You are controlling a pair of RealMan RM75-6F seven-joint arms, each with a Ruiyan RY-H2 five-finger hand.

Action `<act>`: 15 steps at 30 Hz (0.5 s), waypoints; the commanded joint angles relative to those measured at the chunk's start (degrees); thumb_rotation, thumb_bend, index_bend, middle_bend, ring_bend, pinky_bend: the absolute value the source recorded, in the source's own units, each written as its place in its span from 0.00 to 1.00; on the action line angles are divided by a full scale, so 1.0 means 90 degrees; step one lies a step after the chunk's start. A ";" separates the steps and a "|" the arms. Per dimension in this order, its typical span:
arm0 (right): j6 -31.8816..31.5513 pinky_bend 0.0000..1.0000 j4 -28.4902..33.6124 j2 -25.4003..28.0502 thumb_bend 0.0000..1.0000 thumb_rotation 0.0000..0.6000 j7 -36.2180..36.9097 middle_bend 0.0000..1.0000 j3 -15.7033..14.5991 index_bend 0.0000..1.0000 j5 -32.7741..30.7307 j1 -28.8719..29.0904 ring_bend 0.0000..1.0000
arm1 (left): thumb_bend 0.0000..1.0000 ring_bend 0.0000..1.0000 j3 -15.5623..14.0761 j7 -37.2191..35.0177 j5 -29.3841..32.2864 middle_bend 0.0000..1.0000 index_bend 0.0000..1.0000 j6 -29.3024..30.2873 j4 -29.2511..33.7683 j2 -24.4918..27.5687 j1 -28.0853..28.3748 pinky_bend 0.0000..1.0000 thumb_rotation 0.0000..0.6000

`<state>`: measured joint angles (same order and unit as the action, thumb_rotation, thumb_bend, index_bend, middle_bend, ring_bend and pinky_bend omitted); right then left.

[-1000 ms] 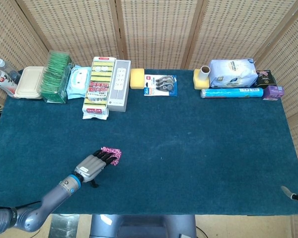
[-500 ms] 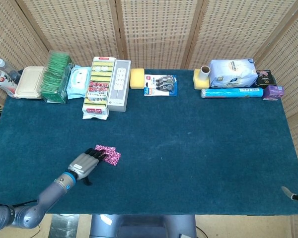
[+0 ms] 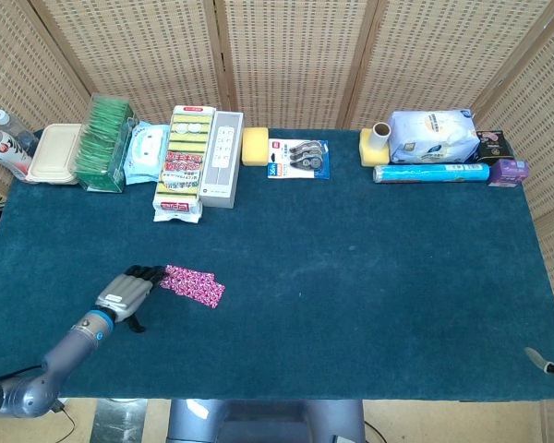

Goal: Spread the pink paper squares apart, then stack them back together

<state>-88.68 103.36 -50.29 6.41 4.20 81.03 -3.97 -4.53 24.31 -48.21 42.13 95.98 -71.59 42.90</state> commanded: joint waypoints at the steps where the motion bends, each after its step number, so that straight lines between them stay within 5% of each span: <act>1: -0.0016 0.00 -0.0008 -0.0007 0.00 0.88 -0.0005 0.00 -0.0003 0.08 0.0023 -0.0006 0.00 | 0.08 0.00 0.0012 -0.0276 -0.0108 0.00 0.00 -0.0115 -0.0178 0.0077 -0.0080 0.00 1.00; 15: 0.0021 0.00 -0.0018 -0.0058 0.00 0.88 -0.0115 0.00 -0.0022 0.08 0.0035 0.0021 0.00 | 0.08 0.00 0.0099 -0.1505 -0.1997 0.00 0.00 -0.0071 0.0277 0.0417 -0.0451 0.00 1.00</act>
<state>-88.48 103.19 -50.81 5.38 3.99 81.34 -3.78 -3.61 11.51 -65.26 41.54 97.91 -67.73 39.13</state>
